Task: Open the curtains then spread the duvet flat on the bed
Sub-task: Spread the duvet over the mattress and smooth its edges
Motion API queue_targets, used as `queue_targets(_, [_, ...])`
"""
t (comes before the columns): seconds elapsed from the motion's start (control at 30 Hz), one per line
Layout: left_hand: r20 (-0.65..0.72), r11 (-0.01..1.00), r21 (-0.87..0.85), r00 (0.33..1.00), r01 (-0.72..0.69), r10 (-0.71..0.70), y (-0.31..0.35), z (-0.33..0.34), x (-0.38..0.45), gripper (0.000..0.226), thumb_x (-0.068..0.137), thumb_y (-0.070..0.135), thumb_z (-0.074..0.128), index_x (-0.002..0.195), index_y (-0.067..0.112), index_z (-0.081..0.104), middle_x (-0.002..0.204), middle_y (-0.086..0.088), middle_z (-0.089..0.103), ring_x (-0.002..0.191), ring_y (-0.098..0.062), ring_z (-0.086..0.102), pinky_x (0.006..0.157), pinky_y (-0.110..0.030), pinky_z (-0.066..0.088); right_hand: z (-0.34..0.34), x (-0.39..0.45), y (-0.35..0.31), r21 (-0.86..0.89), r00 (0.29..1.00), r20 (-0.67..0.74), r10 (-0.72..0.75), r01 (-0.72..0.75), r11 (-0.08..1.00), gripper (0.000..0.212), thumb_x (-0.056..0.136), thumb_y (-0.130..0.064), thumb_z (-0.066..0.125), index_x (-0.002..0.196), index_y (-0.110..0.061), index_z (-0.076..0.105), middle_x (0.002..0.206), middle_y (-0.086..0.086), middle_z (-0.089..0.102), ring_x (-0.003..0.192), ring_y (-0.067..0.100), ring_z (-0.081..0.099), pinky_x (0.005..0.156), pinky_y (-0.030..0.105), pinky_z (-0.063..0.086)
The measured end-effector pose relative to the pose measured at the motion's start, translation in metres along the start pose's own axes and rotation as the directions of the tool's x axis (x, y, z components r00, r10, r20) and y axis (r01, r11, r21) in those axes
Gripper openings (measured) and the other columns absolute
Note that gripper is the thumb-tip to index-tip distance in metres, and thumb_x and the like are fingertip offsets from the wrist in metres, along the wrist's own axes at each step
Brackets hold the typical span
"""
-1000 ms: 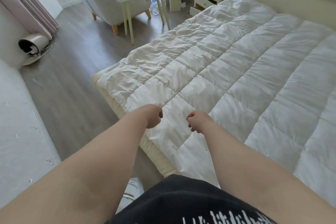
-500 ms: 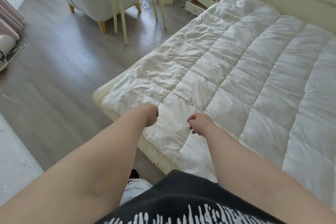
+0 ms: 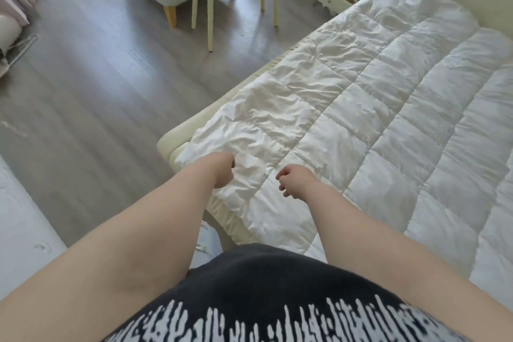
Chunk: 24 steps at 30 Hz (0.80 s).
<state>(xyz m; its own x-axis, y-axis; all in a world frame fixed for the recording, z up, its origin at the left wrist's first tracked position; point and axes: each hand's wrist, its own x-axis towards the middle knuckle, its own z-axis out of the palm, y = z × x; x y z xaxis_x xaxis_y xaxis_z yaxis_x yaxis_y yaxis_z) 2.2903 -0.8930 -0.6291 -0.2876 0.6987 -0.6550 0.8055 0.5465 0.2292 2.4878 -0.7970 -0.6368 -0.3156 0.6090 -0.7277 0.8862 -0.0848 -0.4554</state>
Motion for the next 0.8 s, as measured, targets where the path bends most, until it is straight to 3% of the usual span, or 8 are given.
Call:
queue_targets(0.13, [0.070,0.999,0.031,0.998,0.006,-0.008,-0.038,-0.010,0.038,0.039,0.096,0.021,0.045,0.135,0.020,0.049,0.121,-0.001,0.054,0.098,-0.022,0.050,0.080,-0.030,0.037,0.014,0.024,-0.017,0.054,0.998,-0.010,0.066,-0.066,0.996,0.023,0.089,-0.011,0.040,0.086,-0.021,0.061,0.092,0.006,0.071,0.068,0.017,0.067,0.045,0.018,0.041])
queue_targets(0.23, [0.108,0.999,-0.039,0.994,-0.002,0.007,-0.066,-0.027,0.077,0.040,0.097,0.023,0.046,0.137,0.020,0.047,0.129,-0.002,0.053,0.107,-0.023,0.051,0.088,-0.030,0.038,0.016,0.050,-0.043,0.075,0.988,-0.045,0.151,-0.147,0.986,0.023,0.089,-0.012,0.041,0.085,-0.022,0.062,0.087,0.003,0.070,0.065,0.015,0.066,0.046,0.018,0.042])
queue_targets(0.4, [0.232,0.988,-0.131,0.967,-0.079,0.107,-0.122,-0.042,0.127,0.041,0.095,0.021,0.045,0.135,0.023,0.050,0.129,-0.003,0.055,0.112,-0.024,0.055,0.094,-0.032,0.043,0.054,0.089,-0.083,0.229,0.914,-0.196,0.354,-0.308,0.923,0.023,0.086,-0.010,0.042,0.086,-0.011,0.065,0.095,0.019,0.071,0.073,0.027,0.062,0.067,0.036,0.046])
queue_targets(0.5, [0.312,0.996,-0.060,0.946,-0.071,0.086,-0.181,-0.059,0.160,0.039,0.094,0.021,0.046,0.133,0.021,0.051,0.127,-0.003,0.055,0.112,-0.024,0.054,0.085,-0.029,0.040,0.104,0.107,-0.121,0.276,0.906,-0.108,0.410,-0.369,0.888,0.019,0.089,-0.013,0.045,0.087,-0.021,0.062,0.101,0.010,0.070,0.087,0.026,0.064,0.079,0.038,0.050])
queue_targets(0.6, [0.370,0.997,0.067,0.929,-0.041,0.013,-0.233,-0.068,0.210,0.027,0.094,0.019,0.047,0.120,0.018,0.055,0.108,-0.002,0.059,0.095,-0.023,0.051,0.080,-0.030,0.041,0.144,0.142,-0.160,0.215,0.911,-0.057,0.409,-0.389,0.896,0.023,0.090,-0.016,0.046,0.104,-0.023,0.064,0.104,0.002,0.065,0.097,0.025,0.062,0.087,0.035,0.050])
queue_targets(0.8, [0.419,1.000,-0.006,0.908,0.024,-0.019,-0.262,-0.032,0.284,0.042,0.093,0.018,0.048,0.135,0.018,0.050,0.135,-0.006,0.052,0.116,-0.027,0.055,0.088,-0.033,0.045,0.188,0.205,-0.186,0.018,0.932,0.064,0.357,-0.358,0.933,0.040,0.092,-0.022,0.048,0.131,-0.023,0.054,0.131,0.007,0.054,0.107,0.026,0.058,0.084,0.031,0.046])
